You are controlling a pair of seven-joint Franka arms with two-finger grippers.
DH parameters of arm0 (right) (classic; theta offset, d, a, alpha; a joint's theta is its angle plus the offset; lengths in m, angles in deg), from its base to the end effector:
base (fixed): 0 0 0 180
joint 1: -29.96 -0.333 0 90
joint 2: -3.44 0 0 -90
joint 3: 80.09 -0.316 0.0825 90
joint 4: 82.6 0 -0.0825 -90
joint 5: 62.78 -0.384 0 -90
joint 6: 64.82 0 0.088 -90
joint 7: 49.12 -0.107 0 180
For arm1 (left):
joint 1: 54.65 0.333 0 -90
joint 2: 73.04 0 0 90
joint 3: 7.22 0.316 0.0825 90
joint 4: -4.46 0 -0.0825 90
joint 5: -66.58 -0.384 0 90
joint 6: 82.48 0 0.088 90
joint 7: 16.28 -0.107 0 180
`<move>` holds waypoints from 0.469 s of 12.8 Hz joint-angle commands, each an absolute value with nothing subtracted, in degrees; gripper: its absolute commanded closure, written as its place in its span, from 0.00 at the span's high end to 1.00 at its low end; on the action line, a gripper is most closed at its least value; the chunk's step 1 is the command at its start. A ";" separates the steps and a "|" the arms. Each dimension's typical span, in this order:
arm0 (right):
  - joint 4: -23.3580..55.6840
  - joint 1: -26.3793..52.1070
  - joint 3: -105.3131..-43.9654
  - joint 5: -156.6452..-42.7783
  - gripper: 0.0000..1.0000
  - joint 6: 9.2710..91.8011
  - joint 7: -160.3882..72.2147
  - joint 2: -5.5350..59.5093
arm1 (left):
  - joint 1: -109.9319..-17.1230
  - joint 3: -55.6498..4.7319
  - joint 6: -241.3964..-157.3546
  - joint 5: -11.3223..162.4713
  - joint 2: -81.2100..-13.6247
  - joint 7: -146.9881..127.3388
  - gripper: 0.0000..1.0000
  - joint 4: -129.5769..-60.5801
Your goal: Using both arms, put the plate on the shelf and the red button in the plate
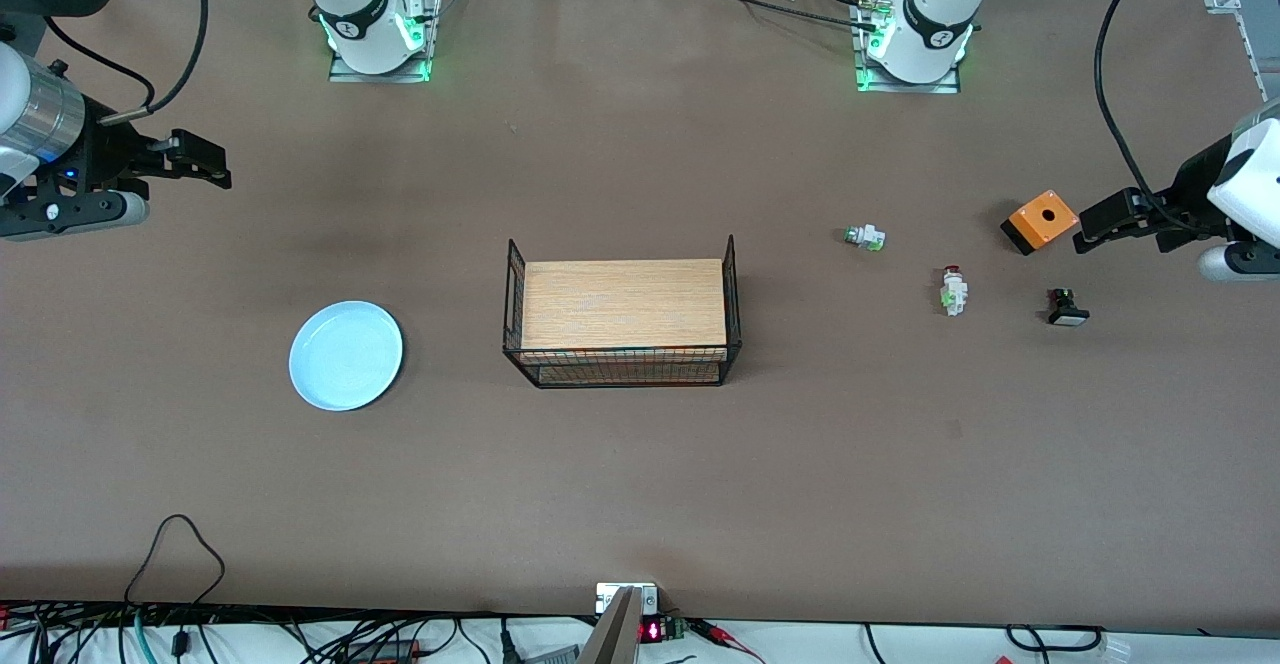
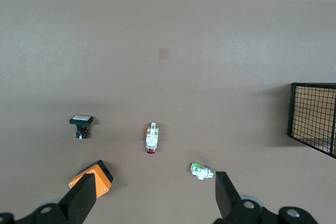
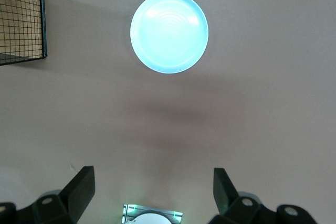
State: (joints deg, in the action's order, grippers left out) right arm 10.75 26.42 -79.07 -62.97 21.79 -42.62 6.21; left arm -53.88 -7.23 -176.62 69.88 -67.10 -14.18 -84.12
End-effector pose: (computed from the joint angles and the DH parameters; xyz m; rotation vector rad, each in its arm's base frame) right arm 0.5568 0.0251 0.5657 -3.1130 -0.2453 0.2594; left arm 0.5914 0.0021 0.5833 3.0831 0.0837 -0.0113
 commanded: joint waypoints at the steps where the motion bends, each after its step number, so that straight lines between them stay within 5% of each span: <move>1: 9.25 26.53 -79.39 -62.16 1.00 21.13 -42.61 7.13 | -53.86 -7.48 -175.91 68.60 -68.20 -13.99 1.00 -84.84; 6: 4.70 28.55 -78.33 -62.95 1.00 23.60 -42.88 15.46 | -53.86 -7.48 -175.90 68.60 -68.20 -13.99 1.00 -84.84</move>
